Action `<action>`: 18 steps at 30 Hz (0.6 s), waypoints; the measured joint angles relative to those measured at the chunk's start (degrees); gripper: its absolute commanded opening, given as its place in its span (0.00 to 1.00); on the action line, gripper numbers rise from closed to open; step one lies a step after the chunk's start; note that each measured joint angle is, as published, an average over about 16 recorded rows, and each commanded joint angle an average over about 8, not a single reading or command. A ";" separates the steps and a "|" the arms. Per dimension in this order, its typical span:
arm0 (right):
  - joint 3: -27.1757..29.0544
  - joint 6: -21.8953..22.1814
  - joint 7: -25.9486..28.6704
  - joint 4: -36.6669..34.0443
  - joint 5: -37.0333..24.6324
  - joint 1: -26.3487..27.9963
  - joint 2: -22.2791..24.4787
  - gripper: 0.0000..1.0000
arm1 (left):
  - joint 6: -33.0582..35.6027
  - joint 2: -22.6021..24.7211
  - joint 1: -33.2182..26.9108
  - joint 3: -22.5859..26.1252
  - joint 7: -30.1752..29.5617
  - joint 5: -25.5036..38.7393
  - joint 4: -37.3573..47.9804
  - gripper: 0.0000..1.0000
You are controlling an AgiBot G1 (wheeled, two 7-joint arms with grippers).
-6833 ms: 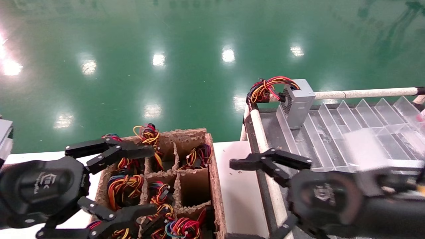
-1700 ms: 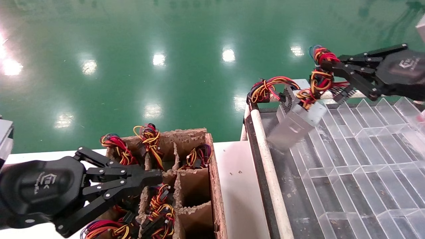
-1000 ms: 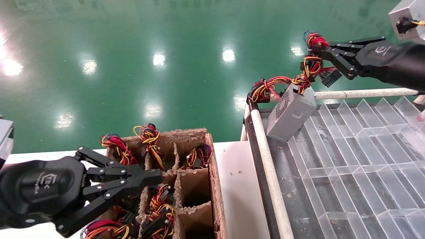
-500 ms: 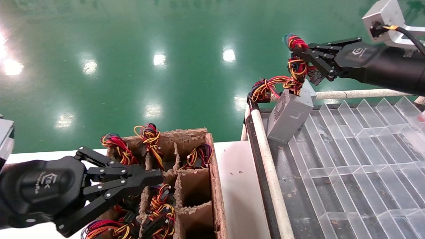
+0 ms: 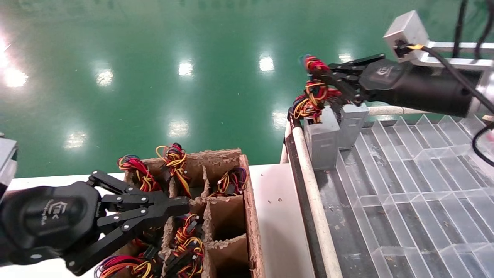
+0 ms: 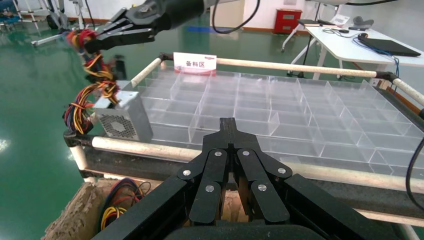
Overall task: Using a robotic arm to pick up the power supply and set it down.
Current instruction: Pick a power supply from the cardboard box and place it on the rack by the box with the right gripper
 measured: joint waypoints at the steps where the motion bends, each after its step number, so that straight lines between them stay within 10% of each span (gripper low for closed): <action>1: 0.04 -0.35 -0.52 -0.85 0.06 0.10 -0.60 0.00 | 0.00 0.00 0.00 0.00 0.00 0.00 0.00 0.00; 18: 2.27 -0.55 -11.27 -16.87 1.95 0.96 -9.27 0.00 | 0.00 0.00 0.00 0.00 0.00 0.00 0.00 0.00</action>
